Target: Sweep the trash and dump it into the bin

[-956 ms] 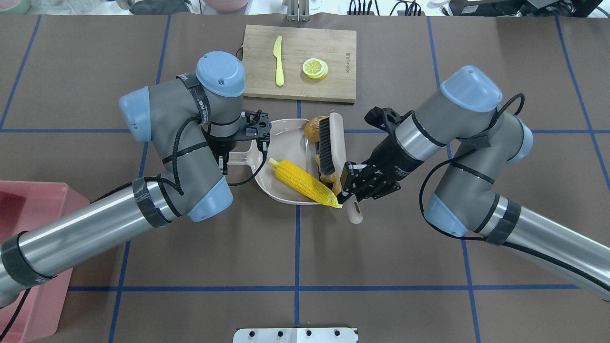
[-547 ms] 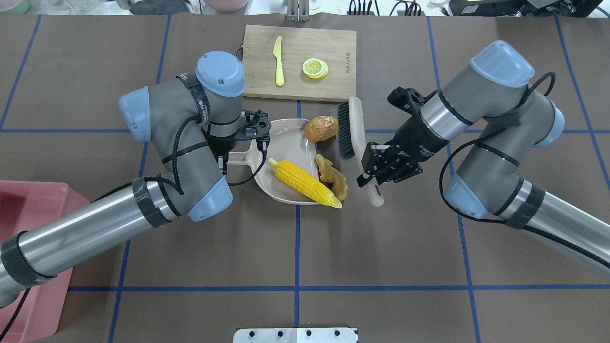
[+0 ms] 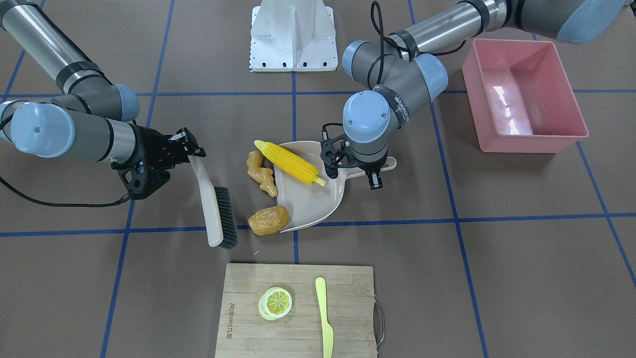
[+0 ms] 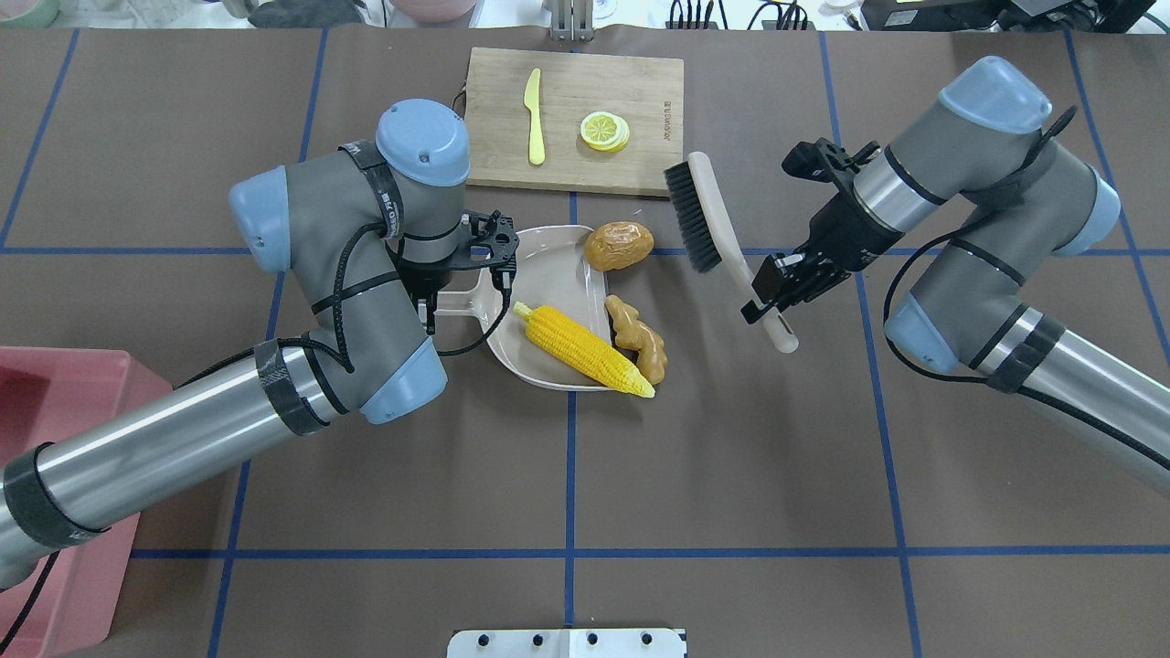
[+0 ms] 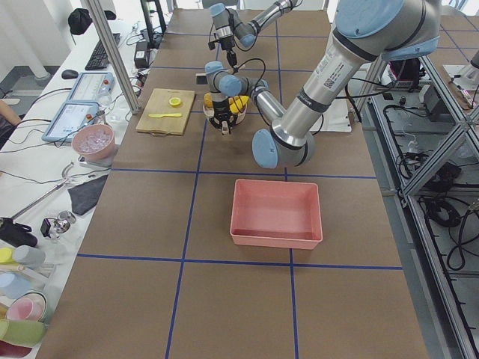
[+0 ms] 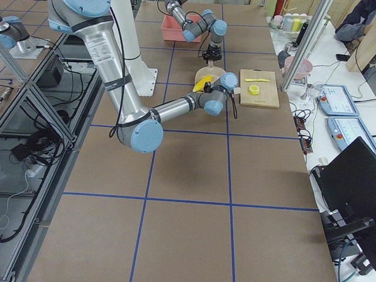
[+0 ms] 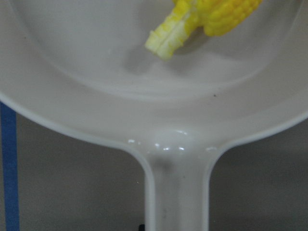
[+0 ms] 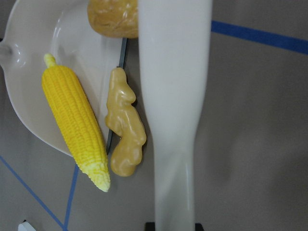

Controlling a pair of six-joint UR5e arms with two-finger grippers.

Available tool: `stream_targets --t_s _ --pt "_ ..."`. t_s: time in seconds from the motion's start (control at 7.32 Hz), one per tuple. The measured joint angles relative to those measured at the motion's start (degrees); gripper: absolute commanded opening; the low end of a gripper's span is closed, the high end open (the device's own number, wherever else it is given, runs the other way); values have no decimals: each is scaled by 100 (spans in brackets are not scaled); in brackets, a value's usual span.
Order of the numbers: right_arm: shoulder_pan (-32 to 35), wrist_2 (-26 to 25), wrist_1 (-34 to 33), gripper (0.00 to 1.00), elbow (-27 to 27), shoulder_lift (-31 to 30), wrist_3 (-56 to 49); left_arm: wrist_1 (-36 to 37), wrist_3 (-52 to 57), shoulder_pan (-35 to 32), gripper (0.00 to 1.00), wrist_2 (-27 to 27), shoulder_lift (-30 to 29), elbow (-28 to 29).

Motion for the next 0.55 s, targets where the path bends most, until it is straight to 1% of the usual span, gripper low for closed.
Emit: stream_targets --t_s 0.27,0.55 --pt "-290 -77 -25 0 -45 33 -101 -12 0 -6 0 0 2 18" --pt "-345 -138 -42 0 -234 216 -114 -19 16 -15 0 0 0 32"
